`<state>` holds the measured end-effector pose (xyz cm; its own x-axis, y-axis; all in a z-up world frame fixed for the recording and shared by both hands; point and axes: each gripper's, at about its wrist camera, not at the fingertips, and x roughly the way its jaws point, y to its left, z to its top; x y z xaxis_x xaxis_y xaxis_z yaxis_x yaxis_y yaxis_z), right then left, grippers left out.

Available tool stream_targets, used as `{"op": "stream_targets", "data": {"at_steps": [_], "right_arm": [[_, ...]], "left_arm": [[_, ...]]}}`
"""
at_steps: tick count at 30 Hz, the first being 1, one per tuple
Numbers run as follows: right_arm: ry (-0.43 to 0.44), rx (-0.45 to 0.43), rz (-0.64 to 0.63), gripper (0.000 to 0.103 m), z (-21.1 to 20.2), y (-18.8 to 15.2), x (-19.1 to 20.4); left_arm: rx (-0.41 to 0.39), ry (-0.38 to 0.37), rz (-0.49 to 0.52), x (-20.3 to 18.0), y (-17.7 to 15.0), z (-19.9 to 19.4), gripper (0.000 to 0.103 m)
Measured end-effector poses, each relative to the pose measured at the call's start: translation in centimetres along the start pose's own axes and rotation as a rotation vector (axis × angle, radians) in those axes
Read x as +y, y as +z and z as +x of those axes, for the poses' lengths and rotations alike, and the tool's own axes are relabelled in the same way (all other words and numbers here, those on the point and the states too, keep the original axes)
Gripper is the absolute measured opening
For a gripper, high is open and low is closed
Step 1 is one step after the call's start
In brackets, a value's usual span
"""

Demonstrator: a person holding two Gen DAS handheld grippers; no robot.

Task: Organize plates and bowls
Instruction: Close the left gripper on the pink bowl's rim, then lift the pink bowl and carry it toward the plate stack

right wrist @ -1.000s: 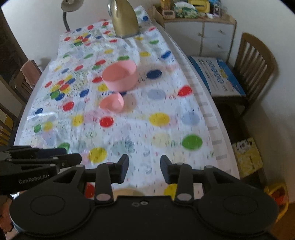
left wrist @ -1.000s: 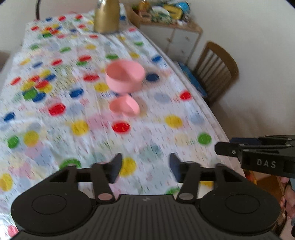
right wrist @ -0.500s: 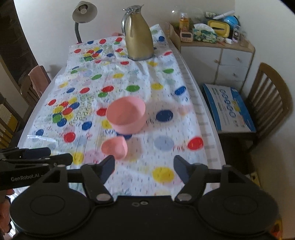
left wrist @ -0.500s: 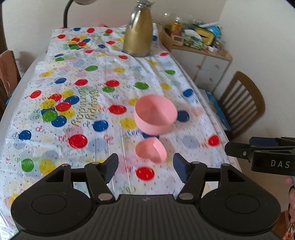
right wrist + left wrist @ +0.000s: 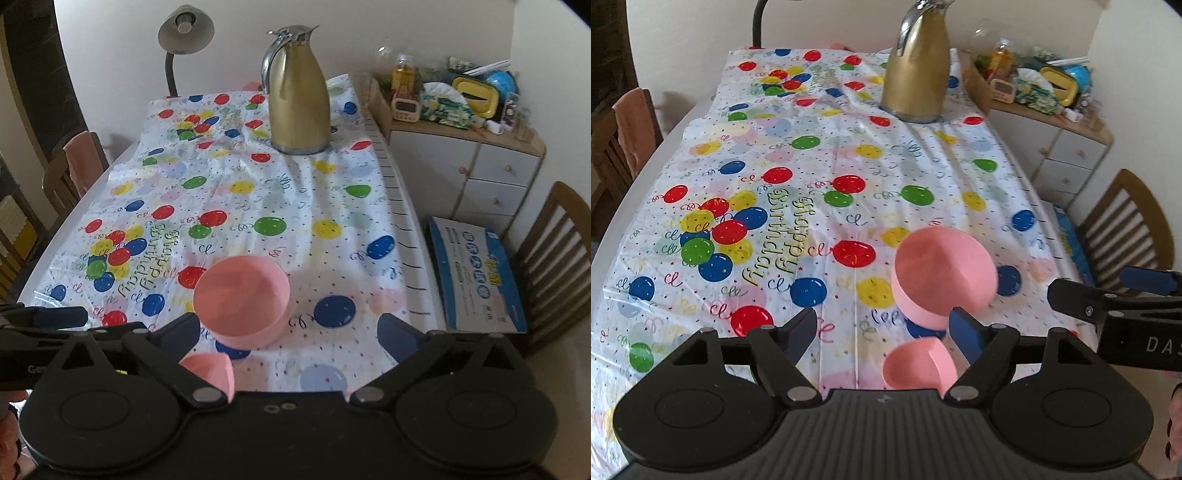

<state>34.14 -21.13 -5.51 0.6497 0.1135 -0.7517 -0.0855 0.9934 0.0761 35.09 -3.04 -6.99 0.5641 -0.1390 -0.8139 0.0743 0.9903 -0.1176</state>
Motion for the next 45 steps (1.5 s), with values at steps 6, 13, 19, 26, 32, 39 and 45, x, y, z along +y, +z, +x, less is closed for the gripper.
{"op": "stream_targets", "data": {"at_steps": [6,13,19,26,32,39,45], "right_arm": [[-0.028,0.072,0.050,0.100,4.3,0.8,-1.5],[0.001,0.155,0.112,0.084,9.0,0.7,-2.7],[0.026,0.199,0.110,0.070,11.3,0.3,-2.4],[0.059,0.230,0.132,0.044,12.8,0.0,-2.4],[0.077,0.232,0.152,0.026,13.1,0.2,-2.1],[0.084,0.242,0.149,0.013,12.9,0.2,-1.4],[0.075,0.248,0.137,0.011,12.4,-0.3,-1.0]], "left_arm": [[0.038,0.039,-0.004,-0.7,0.7,3.7,0.078],[0.079,0.067,-0.047,-0.7,1.8,7.3,0.078],[0.115,0.059,-0.121,0.1,1.9,10.0,0.078],[0.116,0.079,-0.128,-0.3,1.9,11.2,0.062],[0.120,0.060,-0.134,-0.7,2.1,11.4,0.030],[0.112,0.041,-0.101,-1.8,1.9,11.0,0.015],[0.107,0.046,-0.068,-2.4,1.4,10.2,0.011]]}}
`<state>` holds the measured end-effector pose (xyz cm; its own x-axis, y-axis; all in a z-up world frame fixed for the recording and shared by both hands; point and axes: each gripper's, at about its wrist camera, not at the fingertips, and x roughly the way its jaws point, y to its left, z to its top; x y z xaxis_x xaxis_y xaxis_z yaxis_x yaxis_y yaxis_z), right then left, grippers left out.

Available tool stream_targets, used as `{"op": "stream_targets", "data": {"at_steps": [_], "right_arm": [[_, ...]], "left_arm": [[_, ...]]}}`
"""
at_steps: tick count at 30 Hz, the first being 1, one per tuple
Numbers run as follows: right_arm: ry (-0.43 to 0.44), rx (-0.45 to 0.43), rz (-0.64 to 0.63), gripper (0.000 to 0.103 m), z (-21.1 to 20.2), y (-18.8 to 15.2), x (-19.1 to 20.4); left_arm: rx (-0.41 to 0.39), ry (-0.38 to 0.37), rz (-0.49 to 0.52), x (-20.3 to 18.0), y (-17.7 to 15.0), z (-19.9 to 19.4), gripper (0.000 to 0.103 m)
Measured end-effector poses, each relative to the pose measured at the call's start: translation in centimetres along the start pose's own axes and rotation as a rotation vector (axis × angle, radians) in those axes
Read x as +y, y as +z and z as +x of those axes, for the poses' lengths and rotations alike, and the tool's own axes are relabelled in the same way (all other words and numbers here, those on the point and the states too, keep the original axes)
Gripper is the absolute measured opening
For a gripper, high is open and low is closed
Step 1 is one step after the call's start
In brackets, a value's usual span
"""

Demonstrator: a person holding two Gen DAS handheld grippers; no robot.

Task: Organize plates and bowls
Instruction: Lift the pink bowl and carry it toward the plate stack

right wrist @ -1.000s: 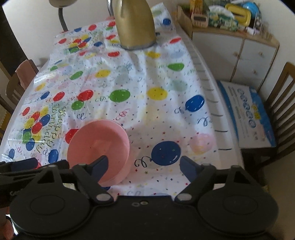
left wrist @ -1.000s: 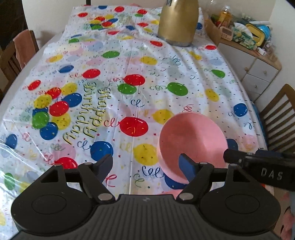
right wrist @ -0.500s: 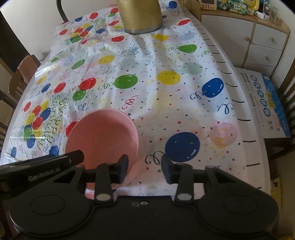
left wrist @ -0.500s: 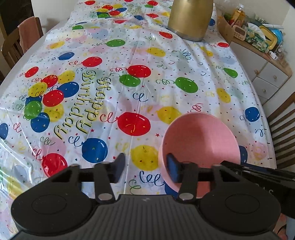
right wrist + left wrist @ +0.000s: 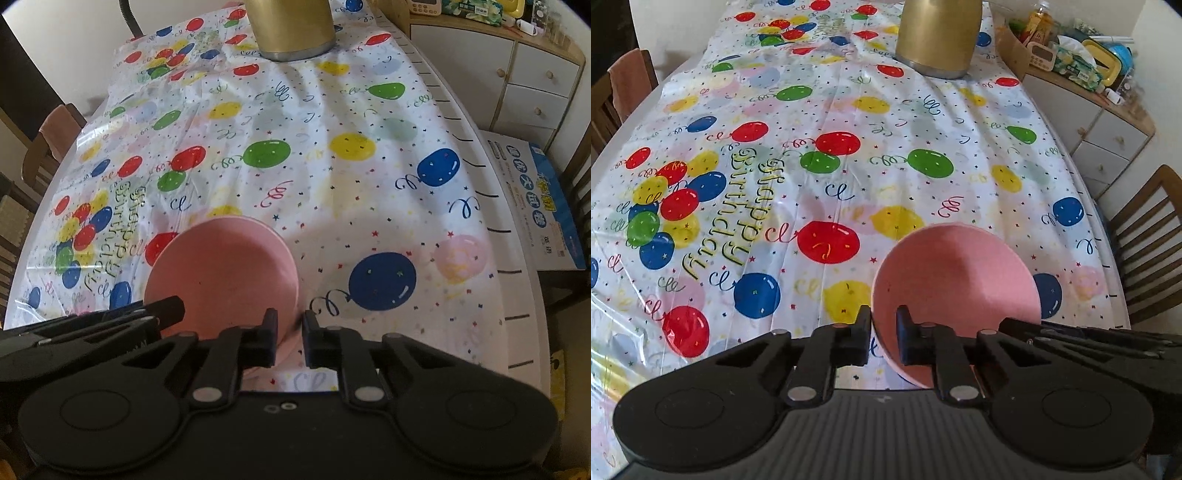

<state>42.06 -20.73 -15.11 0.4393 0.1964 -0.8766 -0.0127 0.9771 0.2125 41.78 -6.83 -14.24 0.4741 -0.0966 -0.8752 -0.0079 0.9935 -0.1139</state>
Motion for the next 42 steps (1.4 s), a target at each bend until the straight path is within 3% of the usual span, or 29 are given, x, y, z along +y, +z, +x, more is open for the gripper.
{"op": "stream_targets", "data": {"at_steps": [17,30,42], "right_arm": [[-0.028,-0.060,0.007,0.011,-6.3,-4.2,1.4],[-0.047,-0.095,0.032,0.011,-13.1,-9.8,3.4],[-0.058,-0.093,0.078,0.011,-18.0,-16.3,4.2]], "left_arm": [[-0.042,-0.062,0.071,0.2,-3.2,-6.8,0.010],[-0.054,-0.117,0.158,0.7,-7.9,-14.4,0.010],[-0.014,-0.165,0.209,1.5,-13.9,-19.1,0.010]]}}
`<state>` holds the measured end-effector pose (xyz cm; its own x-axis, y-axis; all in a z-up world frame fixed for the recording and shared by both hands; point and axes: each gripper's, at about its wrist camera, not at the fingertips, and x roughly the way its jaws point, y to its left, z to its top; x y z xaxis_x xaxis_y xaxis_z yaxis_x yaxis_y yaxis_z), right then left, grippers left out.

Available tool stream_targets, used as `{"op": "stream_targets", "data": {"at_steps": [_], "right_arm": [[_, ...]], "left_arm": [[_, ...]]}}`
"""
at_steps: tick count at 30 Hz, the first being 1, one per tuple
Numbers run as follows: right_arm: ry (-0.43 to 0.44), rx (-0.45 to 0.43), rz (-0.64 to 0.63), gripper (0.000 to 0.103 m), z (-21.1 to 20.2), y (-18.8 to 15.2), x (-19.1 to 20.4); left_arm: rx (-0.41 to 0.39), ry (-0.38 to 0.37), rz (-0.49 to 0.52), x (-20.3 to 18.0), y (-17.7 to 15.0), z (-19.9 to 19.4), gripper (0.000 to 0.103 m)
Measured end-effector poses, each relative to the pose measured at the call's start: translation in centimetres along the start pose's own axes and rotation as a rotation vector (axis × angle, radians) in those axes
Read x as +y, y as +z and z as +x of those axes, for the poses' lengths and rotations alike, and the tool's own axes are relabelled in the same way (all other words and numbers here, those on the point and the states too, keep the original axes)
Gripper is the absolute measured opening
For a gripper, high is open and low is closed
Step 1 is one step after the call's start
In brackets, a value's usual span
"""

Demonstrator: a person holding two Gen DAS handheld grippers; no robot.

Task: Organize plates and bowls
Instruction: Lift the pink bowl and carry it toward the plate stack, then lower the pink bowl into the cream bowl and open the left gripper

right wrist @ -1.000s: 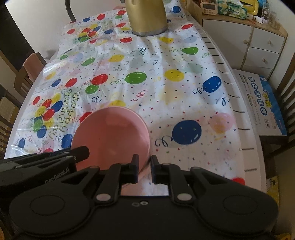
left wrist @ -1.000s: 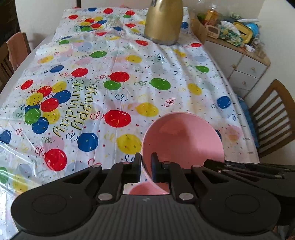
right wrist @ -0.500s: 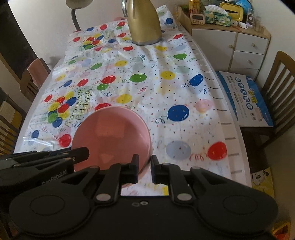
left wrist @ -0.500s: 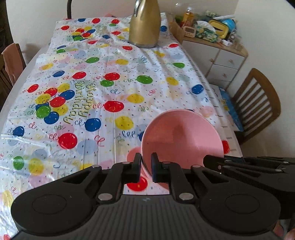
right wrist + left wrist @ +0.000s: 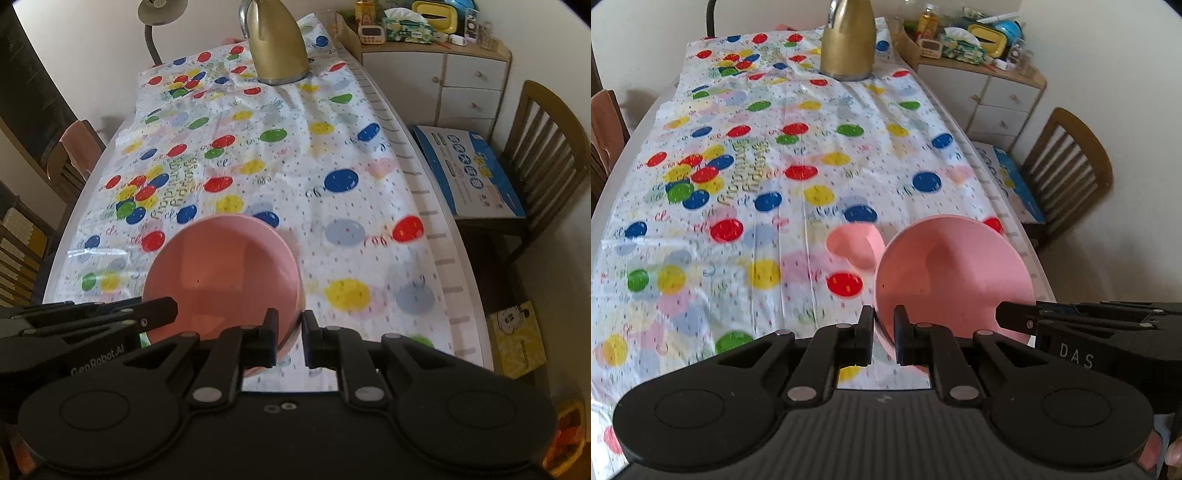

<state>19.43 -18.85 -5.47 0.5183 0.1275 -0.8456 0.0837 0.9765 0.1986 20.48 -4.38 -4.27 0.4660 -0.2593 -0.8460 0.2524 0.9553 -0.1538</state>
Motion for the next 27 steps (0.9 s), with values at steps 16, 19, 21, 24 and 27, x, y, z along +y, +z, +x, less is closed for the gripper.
{"op": "stream_targets", "data": {"at_steps": [16,19,21,24,27], "right_arm": [[-0.020,0.050,0.046,0.011,-3.4,-8.1,-0.6],[-0.020,0.065,0.056,0.011,-3.4,-9.2,-0.7],[-0.023,0.074,0.057,0.011,-3.4,-10.0,-0.7],[-0.024,0.087,0.064,0.011,-3.3,-11.0,-0.8],[-0.023,0.099,0.073,0.011,-3.1,-11.8,-1.0]], "left_arm": [[0.077,-0.031,0.056,-1.9,-7.5,-2.6,0.010],[0.096,-0.030,0.062,-2.0,-8.6,-2.6,0.010],[0.105,-0.028,0.068,-2.1,-9.3,-2.6,0.010],[0.118,-0.029,0.077,-2.3,-10.2,-2.5,0.010],[0.129,-0.028,0.081,-2.4,-10.9,-2.3,0.010]]}}
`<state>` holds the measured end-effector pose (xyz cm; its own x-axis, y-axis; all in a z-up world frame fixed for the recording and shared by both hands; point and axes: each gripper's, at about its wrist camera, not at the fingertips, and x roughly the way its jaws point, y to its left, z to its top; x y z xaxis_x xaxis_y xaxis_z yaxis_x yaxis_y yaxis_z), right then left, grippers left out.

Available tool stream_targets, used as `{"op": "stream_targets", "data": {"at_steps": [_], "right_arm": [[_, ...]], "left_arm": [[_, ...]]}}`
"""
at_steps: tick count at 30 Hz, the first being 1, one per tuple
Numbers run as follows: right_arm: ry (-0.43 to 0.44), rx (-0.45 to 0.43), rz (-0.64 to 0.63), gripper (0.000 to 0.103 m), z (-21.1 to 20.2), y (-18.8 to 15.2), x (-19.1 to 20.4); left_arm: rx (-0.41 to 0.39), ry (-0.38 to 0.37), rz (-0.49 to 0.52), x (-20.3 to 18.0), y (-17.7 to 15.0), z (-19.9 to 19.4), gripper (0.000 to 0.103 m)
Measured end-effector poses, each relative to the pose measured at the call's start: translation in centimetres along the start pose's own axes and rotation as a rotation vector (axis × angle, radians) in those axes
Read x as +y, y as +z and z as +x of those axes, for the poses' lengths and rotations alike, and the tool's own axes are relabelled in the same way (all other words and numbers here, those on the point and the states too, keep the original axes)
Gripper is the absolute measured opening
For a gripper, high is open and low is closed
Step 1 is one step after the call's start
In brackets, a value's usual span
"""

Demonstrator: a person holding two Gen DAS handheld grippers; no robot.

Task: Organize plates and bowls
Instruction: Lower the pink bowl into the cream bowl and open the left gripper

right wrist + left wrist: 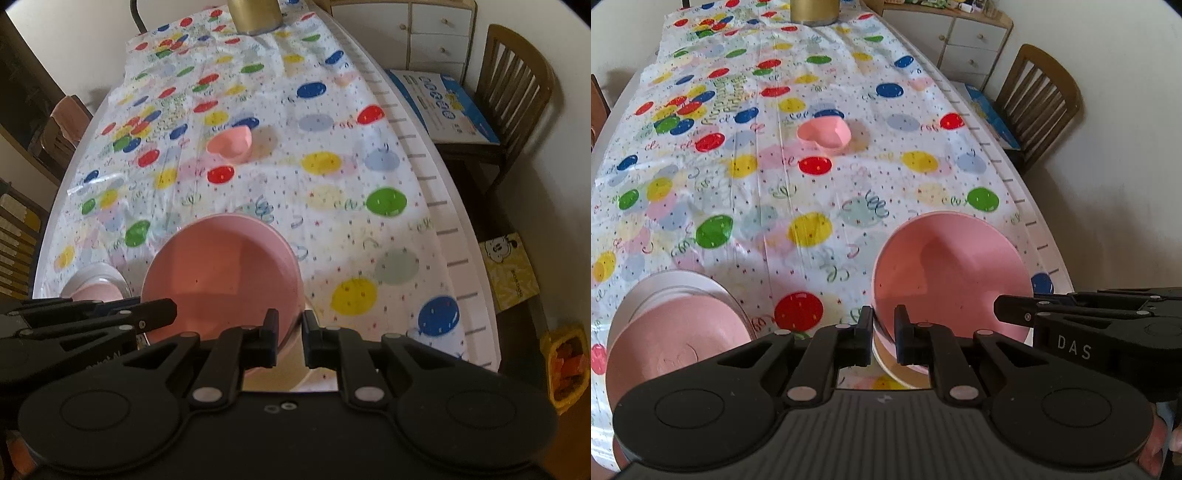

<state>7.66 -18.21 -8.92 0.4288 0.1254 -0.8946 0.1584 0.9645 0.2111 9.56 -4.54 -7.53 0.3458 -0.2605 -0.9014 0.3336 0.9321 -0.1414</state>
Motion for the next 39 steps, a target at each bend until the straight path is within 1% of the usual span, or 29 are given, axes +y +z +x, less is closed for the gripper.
{"op": "stream_targets", "data": {"at_steps": [7,16,23,26,29,35,39], "right_arm": [[-0.006,0.019,0.009,0.011,0.7,-1.3,-0.3],[-0.022,0.021,0.010,0.011,1.7,-1.6,-0.2],[-0.031,0.037,0.017,0.012,2.3,-1.6,-0.3],[-0.026,0.040,0.021,0.015,2.1,-1.5,-0.3],[-0.033,0.021,0.014,0.021,1.5,-1.1,-0.2],[-0.017,-0.005,0.007,0.024,0.1,-0.1,-0.2],[-0.004,-0.029,-0.022,0.026,-0.8,0.8,0.4]], "left_arm": [[0.020,0.003,0.003,-0.2,-1.0,0.8,0.010],[0.030,0.017,0.013,-0.2,-1.3,1.9,0.010],[0.052,-0.004,0.004,0.2,-1.4,2.5,0.011],[0.057,-0.018,-0.003,0.5,-1.3,2.5,0.011],[0.047,-0.017,0.010,0.7,-1.2,2.0,0.011],[0.025,-0.023,0.014,1.2,-0.7,0.5,0.011],[-0.014,-0.014,0.018,1.6,0.2,-0.8,0.011]]}}
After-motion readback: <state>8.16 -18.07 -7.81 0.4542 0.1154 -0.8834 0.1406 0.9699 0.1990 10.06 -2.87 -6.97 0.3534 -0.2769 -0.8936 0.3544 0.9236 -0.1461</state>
